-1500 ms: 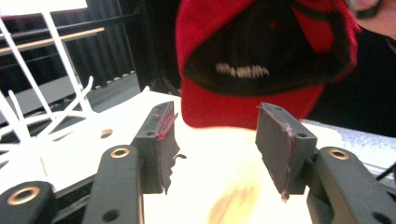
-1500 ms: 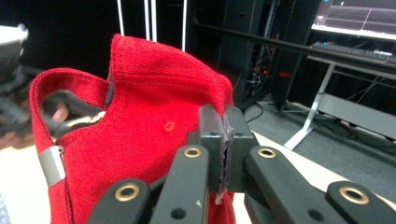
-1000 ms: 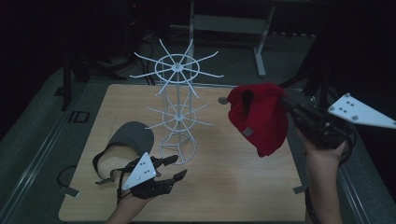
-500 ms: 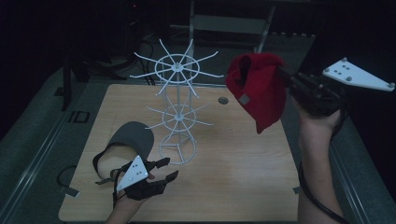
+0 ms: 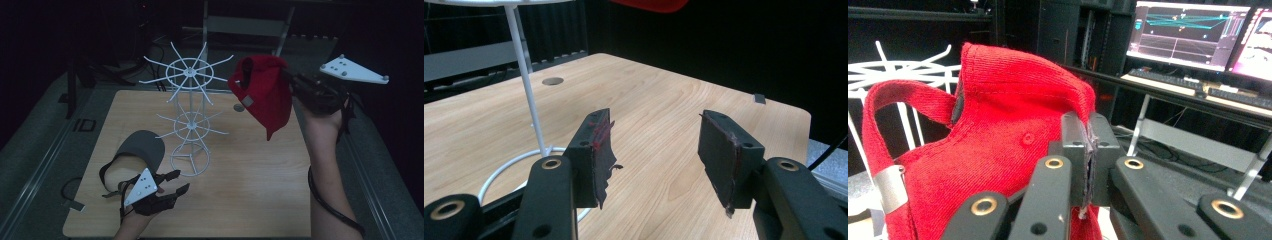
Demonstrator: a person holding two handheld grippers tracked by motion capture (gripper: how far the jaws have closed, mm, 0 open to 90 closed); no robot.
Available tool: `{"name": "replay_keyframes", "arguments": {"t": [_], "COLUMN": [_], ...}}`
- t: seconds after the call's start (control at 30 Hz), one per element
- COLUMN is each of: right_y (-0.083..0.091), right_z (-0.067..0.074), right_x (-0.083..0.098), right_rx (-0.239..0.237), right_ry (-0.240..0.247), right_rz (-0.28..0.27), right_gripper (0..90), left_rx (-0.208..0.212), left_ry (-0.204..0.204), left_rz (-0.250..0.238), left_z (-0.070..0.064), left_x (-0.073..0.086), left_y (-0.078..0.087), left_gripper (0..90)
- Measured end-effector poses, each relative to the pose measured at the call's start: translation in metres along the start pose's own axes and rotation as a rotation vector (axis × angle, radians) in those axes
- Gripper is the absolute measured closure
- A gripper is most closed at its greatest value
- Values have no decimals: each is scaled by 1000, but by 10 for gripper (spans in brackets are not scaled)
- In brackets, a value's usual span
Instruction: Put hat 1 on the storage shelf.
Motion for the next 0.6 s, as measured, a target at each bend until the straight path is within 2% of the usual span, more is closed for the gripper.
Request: {"name": "replay_keyframes", "arguments": {"t": [0.3,0.6], "right_y": [-4,0], "right_z": [9,25], "right_x": [25,51], "right_rx": [-36,-82], "right_ry": [0,-8], "right_rz": [29,44], "right_gripper": [885,883], "left_rx": [-8,-19], "left_ry": [9,19], "left_rz": [-3,0], "left_z": [2,4], "left_x": [2,5], "left_y": [0,2], "left_gripper": [480,480]}}
Point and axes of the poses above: each handheld gripper's, and its own axes: y roughly backward along the jaws, x roughly out of its underside, z roughly to its left, the point moved 3 cm from there along -y, roughly forward along the jaws, and after that the axes turned 13 degrees about y, right-handed, at the moved point
